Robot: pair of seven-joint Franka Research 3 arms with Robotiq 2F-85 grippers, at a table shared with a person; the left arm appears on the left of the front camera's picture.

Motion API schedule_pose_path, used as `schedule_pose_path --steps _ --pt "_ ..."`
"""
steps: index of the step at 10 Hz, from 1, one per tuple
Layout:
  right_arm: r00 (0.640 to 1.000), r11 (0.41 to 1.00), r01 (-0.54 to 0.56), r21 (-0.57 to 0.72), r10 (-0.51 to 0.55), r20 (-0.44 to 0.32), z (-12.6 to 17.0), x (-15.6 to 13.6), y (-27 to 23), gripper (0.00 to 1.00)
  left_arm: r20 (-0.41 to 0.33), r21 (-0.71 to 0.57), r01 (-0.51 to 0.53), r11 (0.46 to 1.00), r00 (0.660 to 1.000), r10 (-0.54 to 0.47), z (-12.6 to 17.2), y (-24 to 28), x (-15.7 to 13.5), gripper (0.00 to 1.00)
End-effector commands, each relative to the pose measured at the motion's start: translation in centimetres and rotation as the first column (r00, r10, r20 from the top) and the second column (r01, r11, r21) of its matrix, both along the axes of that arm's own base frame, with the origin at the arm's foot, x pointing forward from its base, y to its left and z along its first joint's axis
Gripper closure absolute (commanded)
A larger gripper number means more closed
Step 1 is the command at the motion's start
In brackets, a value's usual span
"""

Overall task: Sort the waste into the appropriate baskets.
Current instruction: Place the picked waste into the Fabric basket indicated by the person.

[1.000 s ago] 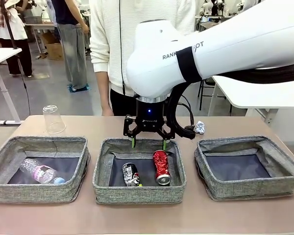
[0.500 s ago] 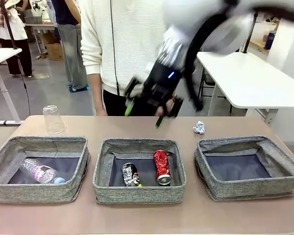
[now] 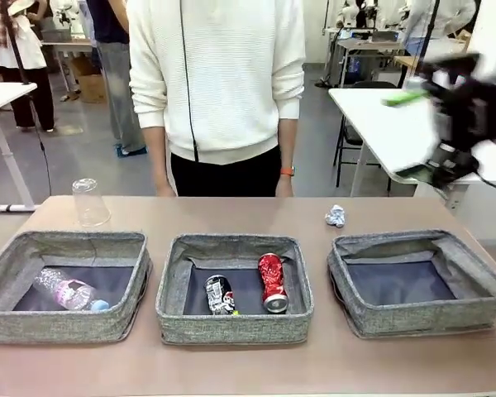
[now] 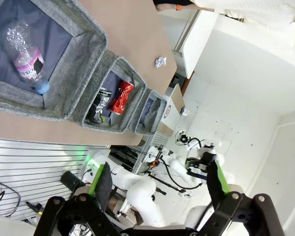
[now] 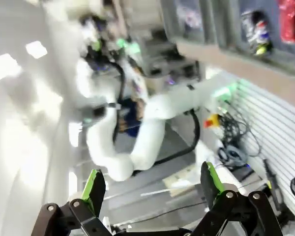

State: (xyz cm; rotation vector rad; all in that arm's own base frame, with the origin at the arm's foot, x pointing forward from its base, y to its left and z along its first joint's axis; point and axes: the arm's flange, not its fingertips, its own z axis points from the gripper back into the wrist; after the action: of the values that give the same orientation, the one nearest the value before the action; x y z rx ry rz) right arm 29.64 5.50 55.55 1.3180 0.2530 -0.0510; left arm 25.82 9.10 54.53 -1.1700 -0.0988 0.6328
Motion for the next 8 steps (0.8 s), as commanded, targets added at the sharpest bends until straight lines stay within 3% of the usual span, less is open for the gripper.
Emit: schedule_pose_path --steps 1,3,4,5,8 --pt "0.994 0.991 0.099 0.086 -0.102 0.036 -5.1 -2.9 -4.4 0.0 0.011 -0.002 0.006 1.0 1.0 -0.006 -0.1 0.1 -0.1 0.0" --pt "0.972 0.952 0.179 0.249 -0.211 0.106 -8.6 -5.5 -7.5 0.0 0.011 -0.002 0.006 1.0 1.0 -0.006 -0.1 0.1 -0.1 0.0" --pt "0.97 0.945 0.223 0.238 -0.24 0.044 -8.7 -5.4 -7.8 0.0 0.011 -0.002 0.006 1.0 1.0 -0.006 -0.1 0.1 -0.1 0.0" --pt "0.981 0.968 0.183 0.173 -0.193 0.038 -5.2 -2.2 -9.4 0.0 0.011 -0.002 0.006 1.0 1.0 -0.006 -0.1 0.1 -0.1 0.0" --pt "0.981 0.968 0.183 0.173 -0.193 0.038 -5.2 -2.2 -9.4 0.0 0.011 -0.002 0.006 1.0 1.0 -0.006 -0.1 0.1 -0.1 0.0"
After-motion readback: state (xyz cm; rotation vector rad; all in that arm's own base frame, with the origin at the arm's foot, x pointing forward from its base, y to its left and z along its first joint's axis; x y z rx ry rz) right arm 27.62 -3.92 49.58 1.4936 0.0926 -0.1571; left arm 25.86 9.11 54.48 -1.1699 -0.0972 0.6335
